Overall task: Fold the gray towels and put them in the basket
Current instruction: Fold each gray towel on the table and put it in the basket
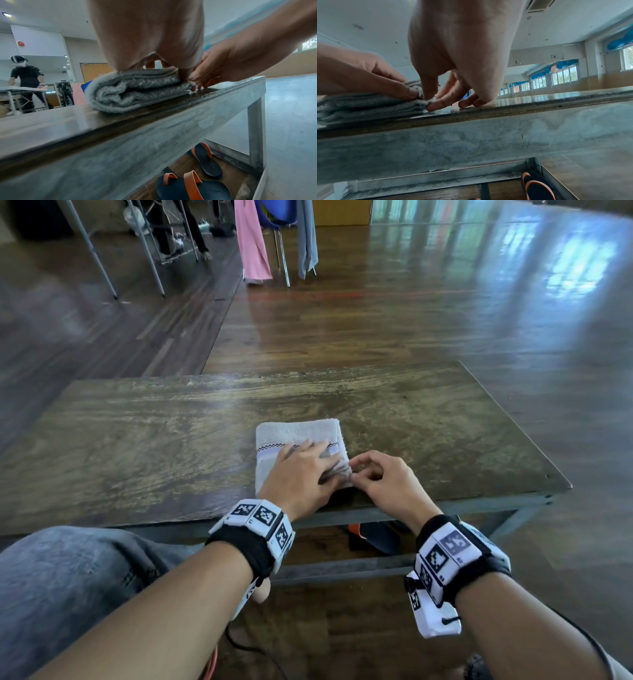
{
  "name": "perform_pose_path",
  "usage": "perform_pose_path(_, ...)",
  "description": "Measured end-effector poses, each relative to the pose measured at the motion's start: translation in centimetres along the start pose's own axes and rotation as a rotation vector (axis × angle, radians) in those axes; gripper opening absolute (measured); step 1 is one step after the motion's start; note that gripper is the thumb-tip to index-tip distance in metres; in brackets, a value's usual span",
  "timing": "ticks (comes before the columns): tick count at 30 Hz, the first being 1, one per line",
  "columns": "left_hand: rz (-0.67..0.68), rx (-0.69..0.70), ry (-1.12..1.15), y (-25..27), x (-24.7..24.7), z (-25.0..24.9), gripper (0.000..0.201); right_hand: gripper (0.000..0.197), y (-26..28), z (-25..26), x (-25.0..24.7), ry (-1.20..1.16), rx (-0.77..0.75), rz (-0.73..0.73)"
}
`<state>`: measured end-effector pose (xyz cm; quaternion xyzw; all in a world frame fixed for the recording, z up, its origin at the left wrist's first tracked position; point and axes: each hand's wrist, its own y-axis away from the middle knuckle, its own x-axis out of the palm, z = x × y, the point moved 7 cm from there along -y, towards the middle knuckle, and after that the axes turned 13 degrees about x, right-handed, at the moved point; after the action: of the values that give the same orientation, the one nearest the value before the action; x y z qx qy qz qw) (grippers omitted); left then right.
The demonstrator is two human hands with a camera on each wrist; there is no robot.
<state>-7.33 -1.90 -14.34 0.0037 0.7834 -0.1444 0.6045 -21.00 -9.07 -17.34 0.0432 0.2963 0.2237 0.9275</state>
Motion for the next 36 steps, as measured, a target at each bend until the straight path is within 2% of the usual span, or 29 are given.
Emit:
perform_pose_path(2,0.034,0.013,0.093,0.3,0.0,0.3,0.043,0.017,0.4,0.0,0.1,0.000,0.001,0.002)
perform_pose_path(5,0.033,0.000,0.231,0.3,-0.3,0.5,0.032,0.020,0.5,-0.1,0.4,-0.024,0.005,0.002)
perform_pose_path(7,-0.052,-0.027,0.327,0.1,-0.9,0.3,0.030,0.014,0.6,-0.1,0.5,-0.020,-0.005,-0.014)
perform_pose_path(10,-0.210,-0.113,0.441,-0.2,-1.9,0.2,0.044,0.020,0.4,-0.3,0.6,0.005,0.017,-0.036)
perform_pose_path(13,-0.282,-0.107,0.459,-0.5,-2.1,-0.6,0.046,0.019,0.0,-0.5,0.7,0.030,0.030,-0.021)
perform_pose_path(19,-0.200,-0.082,0.446,-0.3,-1.1,-0.5,0.039,0.023,-0.3,-0.5,0.4,-0.094,0.081,-0.011)
perform_pose_path(23,-0.189,-0.110,0.480,-0.1,-0.8,-0.2,0.027,0.020,0.0,-0.3,0.6,-0.089,0.046,-0.021)
perform_pose_path(26,-0.189,-0.149,0.556,-0.2,-0.6,0.2,0.033,0.017,0.5,0.0,0.5,-0.060,0.029,-0.054)
perform_pose_path(29,-0.298,-0.200,0.601,0.0,-1.4,0.9,0.049,0.022,0.6,0.1,0.4,-0.059,0.041,-0.041)
perform_pose_path(31,-0.363,-0.178,0.585,-0.2,-2.0,0.6,0.046,0.023,0.6,0.1,0.4,-0.054,0.034,-0.018)
perform_pose_path(33,-0.321,-0.091,0.542,-0.6,-2.2,-0.5,0.043,0.026,0.7,0.2,0.5,-0.046,0.030,0.023)
perform_pose_path(36,-0.169,-0.010,0.476,-1.2,-0.6,-1.5,0.035,0.044,0.9,0.0,0.3,-0.067,0.065,0.059)
